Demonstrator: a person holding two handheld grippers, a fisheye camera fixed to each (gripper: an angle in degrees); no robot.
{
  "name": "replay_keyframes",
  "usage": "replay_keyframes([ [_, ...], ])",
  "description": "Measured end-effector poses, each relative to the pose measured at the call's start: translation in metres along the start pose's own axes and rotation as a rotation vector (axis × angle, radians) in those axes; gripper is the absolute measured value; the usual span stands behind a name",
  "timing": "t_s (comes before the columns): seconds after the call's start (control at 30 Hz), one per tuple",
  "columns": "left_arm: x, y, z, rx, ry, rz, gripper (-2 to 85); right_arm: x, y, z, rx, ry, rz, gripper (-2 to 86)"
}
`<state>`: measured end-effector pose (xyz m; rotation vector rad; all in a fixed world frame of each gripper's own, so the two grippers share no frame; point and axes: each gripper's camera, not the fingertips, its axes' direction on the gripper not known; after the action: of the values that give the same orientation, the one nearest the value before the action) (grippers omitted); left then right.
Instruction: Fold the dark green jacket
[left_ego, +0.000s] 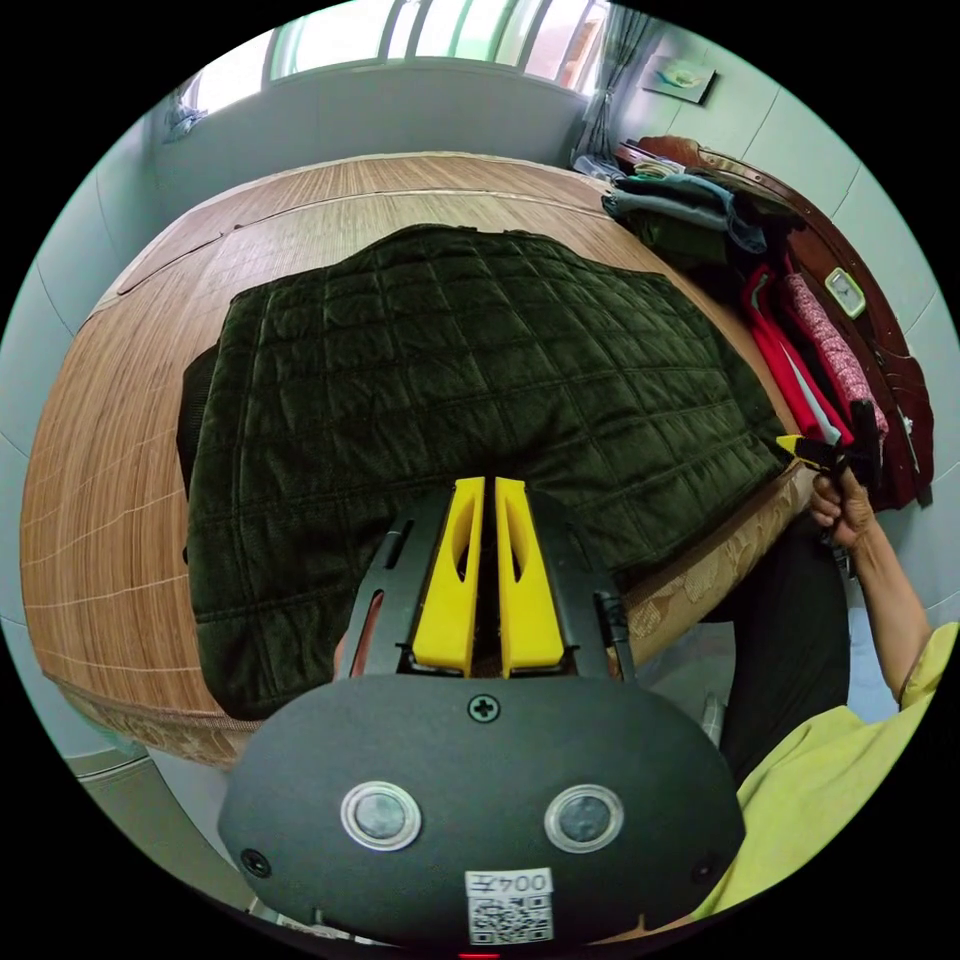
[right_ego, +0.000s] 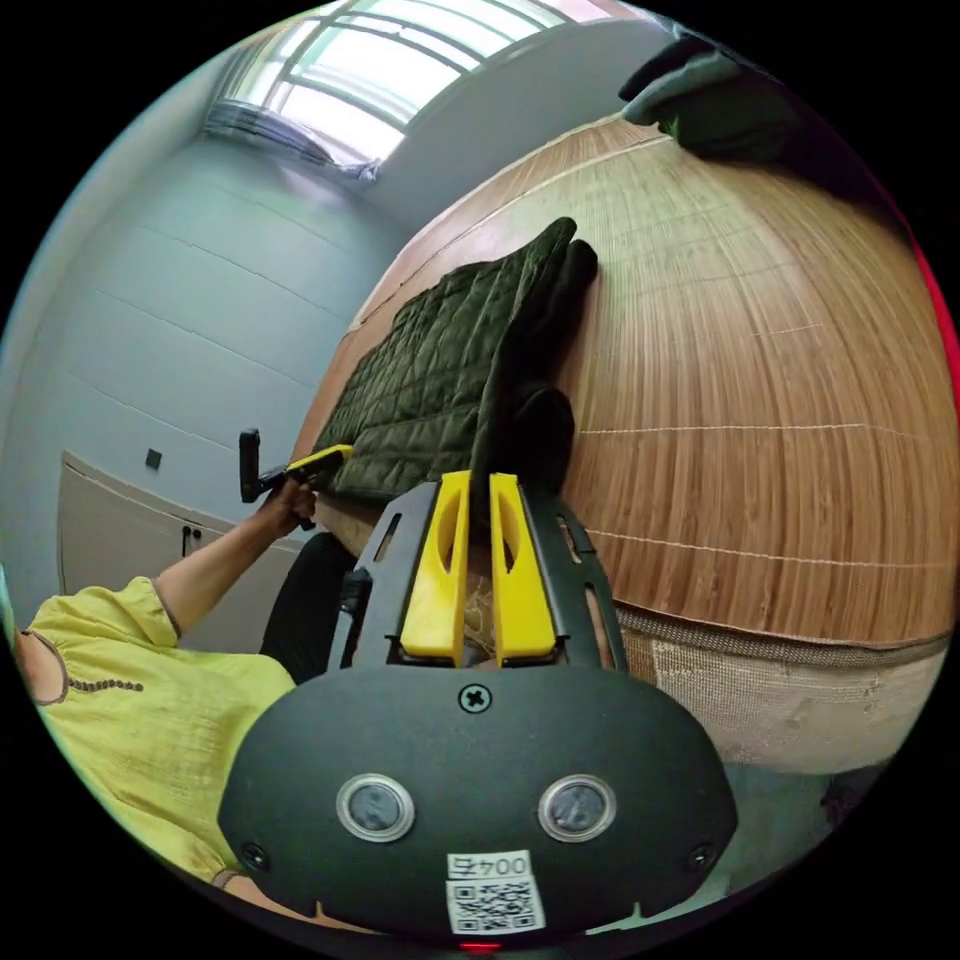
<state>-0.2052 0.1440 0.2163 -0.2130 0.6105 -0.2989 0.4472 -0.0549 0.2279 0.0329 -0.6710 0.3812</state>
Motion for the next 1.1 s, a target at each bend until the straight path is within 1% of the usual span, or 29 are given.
replay_keyframes([
  [0.07,0.002,-0.001,0.0,0.002,0.005,0.002,1.3,-0.008,0.001,-0.01,-0.01,0.081,0.003,3.7],
  [0.1,0.003,-0.001,0.0,0.005,0.009,0.004,1.3,-0.002,0.003,-0.007,-0.043,0.101,0.044,3.6],
  [0.13,0.003,-0.001,0.0,0.006,0.011,0.004,1.3,0.002,0.005,-0.004,-0.065,0.095,0.063,3.6],
  [0.17,0.004,-0.002,0.0,0.008,0.017,0.002,1.3,0.013,0.008,0.0,-0.094,0.038,0.103,3.7],
  [0.2,0.004,-0.002,0.0,0.009,0.021,0.001,1.3,0.024,0.011,-0.005,-0.079,-0.038,0.146,4.0],
  [0.23,0.005,-0.002,0.0,0.009,0.023,0.0,1.3,0.027,0.011,-0.01,-0.066,-0.06,0.157,4.1],
  [0.33,0.008,-0.003,0.0,0.011,0.017,0.003,1.3,0.027,0.005,-0.036,0.009,-0.015,0.158,4.9],
  [0.43,0.012,-0.003,0.0,0.019,0.003,0.012,1.3,0.026,-0.019,-0.046,0.041,-0.034,0.153,6.9],
  [0.6,0.011,-0.002,-0.001,0.033,0.009,0.009,1.1,0.026,-0.077,-0.021,-0.01,-0.024,0.151,7.3],
  [0.77,0.009,0.001,-0.001,0.051,0.013,0.004,1.1,0.023,-0.11,0.014,-0.076,0.006,0.178,7.3],
  [0.83,0.008,0.001,-0.001,0.053,0.015,0.008,1.1,0.016,-0.115,0.026,-0.118,0.025,0.165,4.7],
  [0.9,0.005,0.001,-0.001,0.056,0.021,0.013,1.1,0.0,-0.116,0.03,-0.125,0.151,0.099,3.6],
  [0.97,0.003,0.003,-0.001,0.065,0.027,0.012,1.0,0.0,-0.112,0.039,-0.156,0.202,0.085,3.4],
  [1.03,0.001,0.004,-0.001,0.074,0.028,0.013,1.0,0.005,-0.108,0.046,-0.176,0.185,0.117,3.6],
  [1.1,-0.002,0.005,-0.002,0.079,0.031,0.005,1.0,-0.009,-0.103,0.036,-0.11,0.193,0.116,4.2],
])
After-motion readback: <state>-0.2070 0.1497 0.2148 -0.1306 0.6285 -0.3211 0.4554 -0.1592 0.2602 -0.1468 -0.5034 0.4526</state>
